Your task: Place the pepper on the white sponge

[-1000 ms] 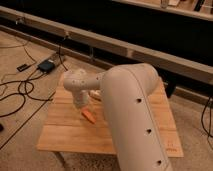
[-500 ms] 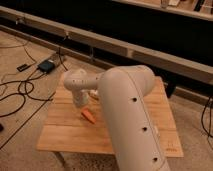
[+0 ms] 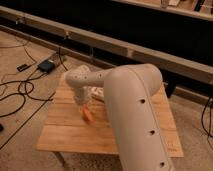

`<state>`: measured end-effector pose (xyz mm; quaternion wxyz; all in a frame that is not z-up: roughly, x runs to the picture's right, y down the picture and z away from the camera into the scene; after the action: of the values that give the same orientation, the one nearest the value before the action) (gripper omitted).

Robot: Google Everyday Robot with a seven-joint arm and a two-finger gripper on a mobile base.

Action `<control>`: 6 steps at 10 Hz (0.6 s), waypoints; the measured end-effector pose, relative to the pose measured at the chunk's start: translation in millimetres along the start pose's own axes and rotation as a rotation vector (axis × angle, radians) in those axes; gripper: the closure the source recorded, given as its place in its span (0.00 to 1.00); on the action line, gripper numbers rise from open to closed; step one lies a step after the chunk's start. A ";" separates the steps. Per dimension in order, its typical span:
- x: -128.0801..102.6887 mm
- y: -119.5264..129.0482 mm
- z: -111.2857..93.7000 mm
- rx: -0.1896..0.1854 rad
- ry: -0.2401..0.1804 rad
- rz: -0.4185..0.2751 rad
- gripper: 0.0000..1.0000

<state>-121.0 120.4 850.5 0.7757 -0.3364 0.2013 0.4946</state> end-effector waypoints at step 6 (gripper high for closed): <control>56.8 -49.3 -72.5 0.049 -0.019 0.249 1.00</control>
<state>-50.6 90.0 779.5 0.7180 -0.2850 0.2461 0.5854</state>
